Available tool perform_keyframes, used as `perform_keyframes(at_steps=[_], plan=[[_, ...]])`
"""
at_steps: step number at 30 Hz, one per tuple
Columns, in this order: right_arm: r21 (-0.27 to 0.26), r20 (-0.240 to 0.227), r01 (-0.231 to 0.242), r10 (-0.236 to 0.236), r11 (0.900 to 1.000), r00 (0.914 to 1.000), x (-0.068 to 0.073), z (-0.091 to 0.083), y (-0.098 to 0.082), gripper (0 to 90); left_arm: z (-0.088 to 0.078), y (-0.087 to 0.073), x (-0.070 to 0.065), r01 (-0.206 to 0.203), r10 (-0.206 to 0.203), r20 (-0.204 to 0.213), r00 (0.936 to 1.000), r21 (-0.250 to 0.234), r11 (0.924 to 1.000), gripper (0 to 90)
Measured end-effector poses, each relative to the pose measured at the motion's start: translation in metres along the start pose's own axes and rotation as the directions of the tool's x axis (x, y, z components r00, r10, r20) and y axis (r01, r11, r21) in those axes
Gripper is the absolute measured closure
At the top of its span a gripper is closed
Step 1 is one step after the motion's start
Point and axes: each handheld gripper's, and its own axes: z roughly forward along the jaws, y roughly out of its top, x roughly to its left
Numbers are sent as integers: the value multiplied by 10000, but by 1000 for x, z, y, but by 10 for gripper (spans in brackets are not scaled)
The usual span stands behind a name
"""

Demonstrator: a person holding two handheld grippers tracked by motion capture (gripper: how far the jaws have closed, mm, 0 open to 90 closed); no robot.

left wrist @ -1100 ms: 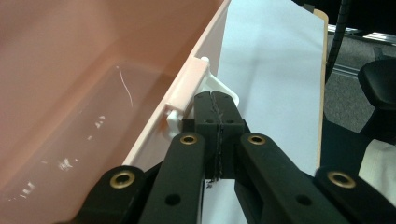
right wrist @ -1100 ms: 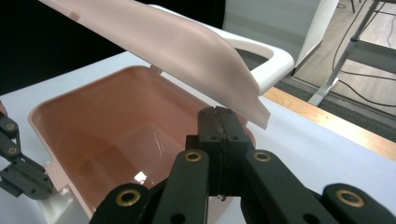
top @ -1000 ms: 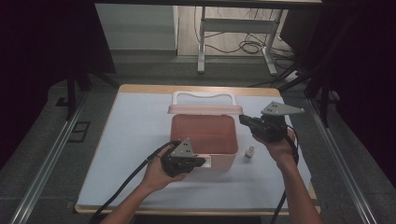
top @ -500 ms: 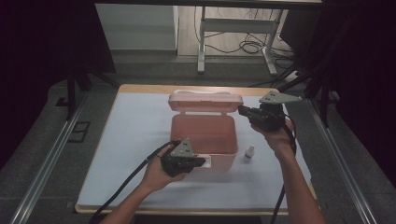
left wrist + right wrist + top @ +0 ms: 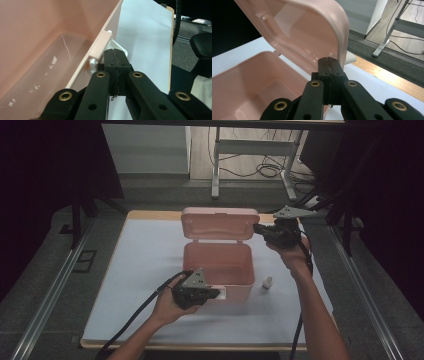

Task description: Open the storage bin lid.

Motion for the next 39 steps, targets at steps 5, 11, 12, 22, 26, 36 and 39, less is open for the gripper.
perform_keyframes(at_steps=[5, 11, 12, 22, 26, 36, 39], plan=[[50, 143, -51, 51, 10000, 9999, -5, 8, 3, 896, 0, 0, 1, 12, -12, 28, 10000, 21, 10000, 900], [254, 259, -187, 180, 9995, 9995, -10, 19, 1, 896, 0, 0, 1, 15, -15, 40, 10000, 0, 10000, 900], [279, 277, -207, 199, 9994, 9994, -10, 21, 0, 897, 0, 0, 1, 29, -29, 50, 10000, 3, 10000, 900], [459, 408, -320, 301, 9984, 9987, -15, 30, -1, 896, 0, 0, 1, 60, -60, 87, 9999, 25, 10000, 900], [535, 510, -389, 362, 9978, 9980, -18, 34, -2, 896, 0, 0, 2, 60, -60, 95, 9999, 19, 10000, 900], [792, 584, -552, 507, 9953, 9970, -22, 45, -5, 895, 0, 0, 2, 50, -51, 105, 9999, 47, 10000, 900], [825, 579, -507, 460, 9953, 9973, -21, 45, -6, 895, 0, 0, 2, 37, -38, 106, 9999, 46, 10000, 900]])
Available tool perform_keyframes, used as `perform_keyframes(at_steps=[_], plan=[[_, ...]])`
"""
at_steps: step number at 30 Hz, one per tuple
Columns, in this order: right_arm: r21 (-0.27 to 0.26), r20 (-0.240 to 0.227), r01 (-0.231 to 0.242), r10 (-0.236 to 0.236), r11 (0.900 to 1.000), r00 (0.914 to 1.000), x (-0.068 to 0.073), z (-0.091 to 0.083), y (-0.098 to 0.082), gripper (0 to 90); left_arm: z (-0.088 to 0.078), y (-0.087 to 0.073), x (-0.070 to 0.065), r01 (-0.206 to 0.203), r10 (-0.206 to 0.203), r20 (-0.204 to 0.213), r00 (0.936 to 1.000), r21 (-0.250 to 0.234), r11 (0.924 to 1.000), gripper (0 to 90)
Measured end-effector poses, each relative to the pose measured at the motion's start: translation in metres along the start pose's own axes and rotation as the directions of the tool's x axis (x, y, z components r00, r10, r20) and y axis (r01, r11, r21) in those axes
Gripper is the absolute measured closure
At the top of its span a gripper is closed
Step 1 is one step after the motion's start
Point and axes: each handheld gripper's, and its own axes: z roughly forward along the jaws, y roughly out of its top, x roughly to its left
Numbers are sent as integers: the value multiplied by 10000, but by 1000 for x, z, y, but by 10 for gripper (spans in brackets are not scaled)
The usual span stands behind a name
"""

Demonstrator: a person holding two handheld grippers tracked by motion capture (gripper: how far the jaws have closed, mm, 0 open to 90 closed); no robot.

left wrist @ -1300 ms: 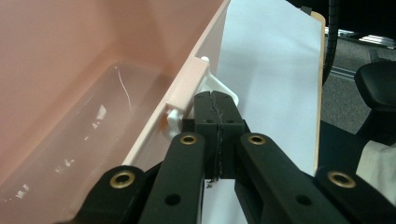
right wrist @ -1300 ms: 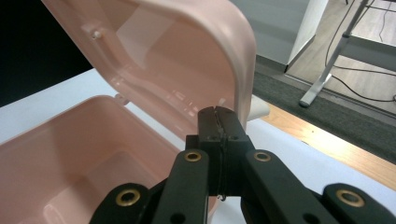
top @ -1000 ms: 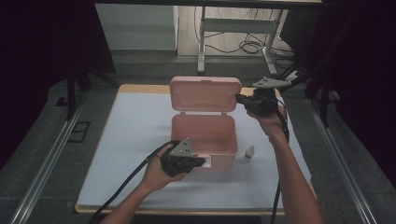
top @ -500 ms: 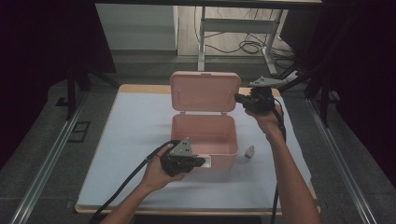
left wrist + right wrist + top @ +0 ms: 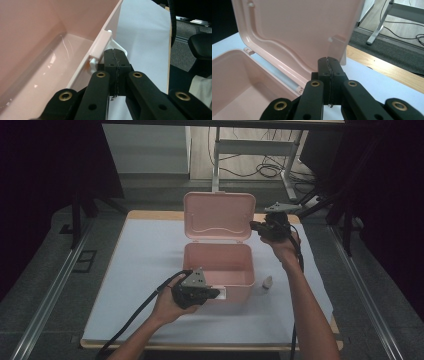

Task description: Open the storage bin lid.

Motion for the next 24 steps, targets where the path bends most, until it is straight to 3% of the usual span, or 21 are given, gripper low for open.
perform_keyframes(at_steps=[17, 24], plan=[[-32, -27, 124, -124, 9999, 9999, -3, -13, -10, 884, 0, 0, 0, 31, -31, 25, 10000, 32, 10000, 900], [144, -308, 410, -405, 9991, 9987, -1, -15, -18, 868, 0, 0, 1, 85, -85, 48, 10000, 39, 10000, 900]])
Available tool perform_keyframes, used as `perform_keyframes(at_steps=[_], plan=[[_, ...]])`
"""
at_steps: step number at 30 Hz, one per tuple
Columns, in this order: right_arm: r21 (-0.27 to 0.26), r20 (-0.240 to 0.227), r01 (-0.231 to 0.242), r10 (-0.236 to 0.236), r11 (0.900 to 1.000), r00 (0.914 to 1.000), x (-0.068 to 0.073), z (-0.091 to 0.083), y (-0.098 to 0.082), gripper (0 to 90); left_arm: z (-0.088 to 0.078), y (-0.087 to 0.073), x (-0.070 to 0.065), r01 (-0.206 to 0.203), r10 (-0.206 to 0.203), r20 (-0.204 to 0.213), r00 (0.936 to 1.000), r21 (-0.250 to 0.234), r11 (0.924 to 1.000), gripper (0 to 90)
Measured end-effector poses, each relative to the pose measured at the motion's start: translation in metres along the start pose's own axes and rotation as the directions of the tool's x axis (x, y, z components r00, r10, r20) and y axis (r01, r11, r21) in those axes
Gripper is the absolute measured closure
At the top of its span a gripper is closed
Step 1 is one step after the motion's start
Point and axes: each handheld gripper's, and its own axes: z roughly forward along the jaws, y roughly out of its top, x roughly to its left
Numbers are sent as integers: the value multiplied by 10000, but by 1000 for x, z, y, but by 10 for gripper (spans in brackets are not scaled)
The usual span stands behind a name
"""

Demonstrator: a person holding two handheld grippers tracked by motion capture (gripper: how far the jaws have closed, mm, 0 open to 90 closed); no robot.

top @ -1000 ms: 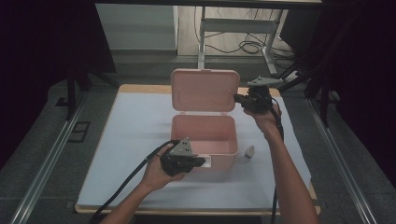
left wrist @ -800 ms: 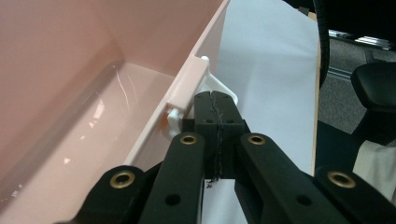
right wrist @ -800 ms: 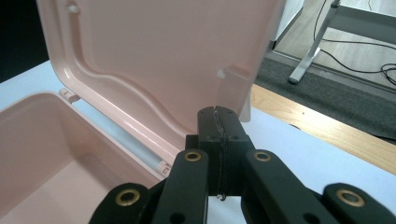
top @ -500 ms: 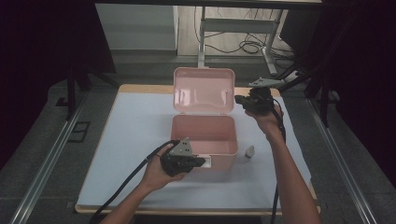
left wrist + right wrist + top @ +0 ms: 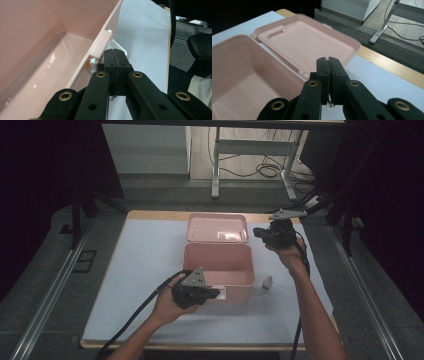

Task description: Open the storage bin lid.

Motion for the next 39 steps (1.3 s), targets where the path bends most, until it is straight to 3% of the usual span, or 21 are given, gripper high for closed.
perform_keyframes(at_steps=[9, 15, 20, 39], plan=[[218, -376, -18, 26, 9998, 9993, -2, -10, -12, 786, 1, -1, 0, 61, -61, -12, 10000, -109, 9999, 900], [732, -557, 348, -307, 9967, 9980, 0, -16, -22, 678, 1, -1, -1, 100, -100, -13, 9999, -164, 9998, 900], [1093, -644, 368, -299, 9933, 9975, 1, -22, -30, 616, 1, -1, -1, 86, -86, -9, 10000, -168, 9998, 900], [2236, -855, 855, -678, 9709, 9940, 8, -50, -52, 547, 1, -2, 0, 82, -82, 4, 10000, -197, 9998, 900]])
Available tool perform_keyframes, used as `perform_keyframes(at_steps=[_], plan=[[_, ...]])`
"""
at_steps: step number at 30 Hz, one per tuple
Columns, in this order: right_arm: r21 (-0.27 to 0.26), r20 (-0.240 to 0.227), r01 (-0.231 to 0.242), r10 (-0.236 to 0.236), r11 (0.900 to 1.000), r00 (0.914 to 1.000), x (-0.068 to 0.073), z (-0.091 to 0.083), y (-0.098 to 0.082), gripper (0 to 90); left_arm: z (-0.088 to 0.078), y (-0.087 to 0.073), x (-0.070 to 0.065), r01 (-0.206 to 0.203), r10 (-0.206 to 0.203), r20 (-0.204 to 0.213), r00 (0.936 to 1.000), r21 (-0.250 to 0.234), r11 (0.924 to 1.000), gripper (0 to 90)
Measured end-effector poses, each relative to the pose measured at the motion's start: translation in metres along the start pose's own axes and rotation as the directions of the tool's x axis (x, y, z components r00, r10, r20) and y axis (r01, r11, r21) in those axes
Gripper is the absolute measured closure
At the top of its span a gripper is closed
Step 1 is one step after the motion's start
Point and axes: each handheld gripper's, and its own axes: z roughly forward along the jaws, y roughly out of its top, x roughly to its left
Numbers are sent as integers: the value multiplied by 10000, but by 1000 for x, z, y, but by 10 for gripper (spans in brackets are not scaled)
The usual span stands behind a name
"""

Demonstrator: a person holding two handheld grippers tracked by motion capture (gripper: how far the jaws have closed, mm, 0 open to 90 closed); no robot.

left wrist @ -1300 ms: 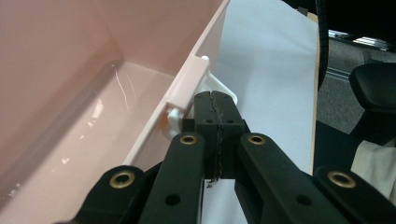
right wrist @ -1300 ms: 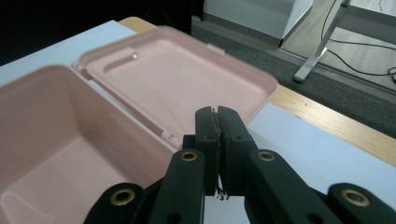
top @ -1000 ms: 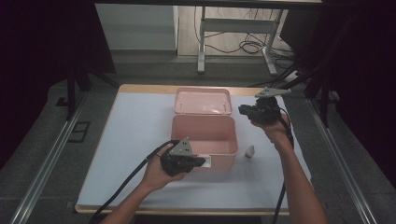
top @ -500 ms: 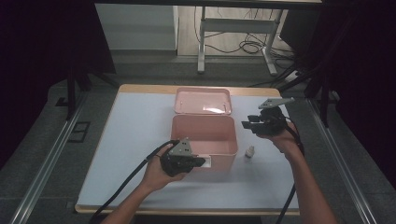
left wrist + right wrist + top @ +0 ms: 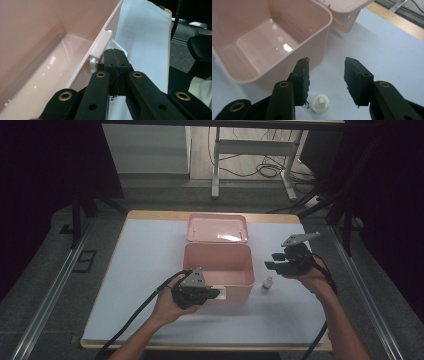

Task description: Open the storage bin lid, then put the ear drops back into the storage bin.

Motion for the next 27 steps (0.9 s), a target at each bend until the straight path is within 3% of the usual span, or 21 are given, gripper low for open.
perform_keyframes(at_steps=[21, 27], plan=[[1181, -171, 118, -99, 9929, 9998, -1, -2, -9, 487, 0, 0, 0, 25, -25, 18, 10000, 2, 10000, 900], [1444, -110, 359, -347, 9889, 9993, 2, -2, -9, 487, 0, 0, -1, 92, -92, -9, 10000, -67, 9999, 900]])
